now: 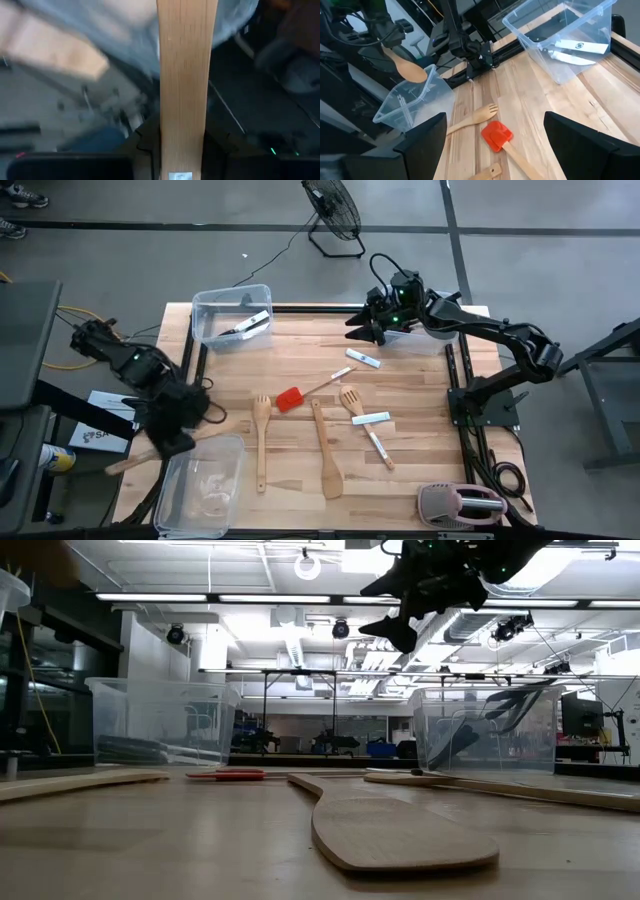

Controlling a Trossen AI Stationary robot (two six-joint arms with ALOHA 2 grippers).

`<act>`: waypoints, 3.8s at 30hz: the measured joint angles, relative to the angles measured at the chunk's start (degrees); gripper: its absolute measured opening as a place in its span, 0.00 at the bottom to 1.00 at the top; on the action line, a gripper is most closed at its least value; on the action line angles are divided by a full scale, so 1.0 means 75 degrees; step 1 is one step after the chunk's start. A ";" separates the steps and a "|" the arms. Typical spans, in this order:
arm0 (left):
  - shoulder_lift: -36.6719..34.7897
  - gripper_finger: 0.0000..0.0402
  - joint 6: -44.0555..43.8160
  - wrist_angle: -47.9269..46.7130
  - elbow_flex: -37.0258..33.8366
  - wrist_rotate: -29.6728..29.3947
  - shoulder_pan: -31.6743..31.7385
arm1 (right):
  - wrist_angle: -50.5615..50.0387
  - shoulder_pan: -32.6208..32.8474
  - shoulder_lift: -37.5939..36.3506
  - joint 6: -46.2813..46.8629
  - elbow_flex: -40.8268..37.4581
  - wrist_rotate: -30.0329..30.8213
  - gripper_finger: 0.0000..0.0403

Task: Pick & Place Kitchen Items
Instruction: Put the brown serving spoon into the bottom transparent bin, then put the red spatula into the top right transparent bin

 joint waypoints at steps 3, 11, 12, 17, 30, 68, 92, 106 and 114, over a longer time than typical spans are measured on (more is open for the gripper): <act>0.0002 0.21 -0.0791 0.0285 0.0000 0.0829 -0.0272 | -0.0003 0.0000 0.0000 -0.0077 0.0000 0.0002 0.81; 0.0034 0.21 -0.2709 0.1468 0.0001 0.1314 -0.0819 | -0.0003 0.0000 0.0000 -0.0136 0.0000 0.0002 0.81; 0.0072 0.21 -0.2926 0.1488 0.0003 0.1317 -0.0876 | -0.0003 0.0000 0.0000 -0.0136 0.0000 0.0002 0.81; 0.0465 0.21 -0.3469 0.1604 0.0003 0.0723 -0.0929 | -0.0043 0.0000 0.0000 -0.0139 0.0000 0.0002 0.81; 0.1500 0.21 -0.3257 0.1939 0.0003 0.0581 -0.0923 | -0.0499 0.0000 0.0003 -0.0427 0.0000 0.0017 0.81; 0.2034 0.21 -0.3154 0.2587 0.0125 0.2190 -0.0924 | -0.1268 0.0000 0.0003 -0.1154 -0.0003 0.0025 0.81; 0.2865 0.32 -0.2415 0.1886 0.0125 0.0925 -0.0926 | -0.1269 0.0000 0.0003 -0.1314 -0.0003 0.0025 0.81; 0.2745 0.33 -0.2087 0.1951 0.0125 0.1018 -0.0922 | -0.1319 0.0000 0.0003 -0.1337 -0.0003 0.0025 0.81; 0.1925 0.33 -0.3176 0.1938 0.0125 0.0588 -0.0920 | -0.1320 0.0000 0.0003 -0.1366 -0.0003 0.0025 0.81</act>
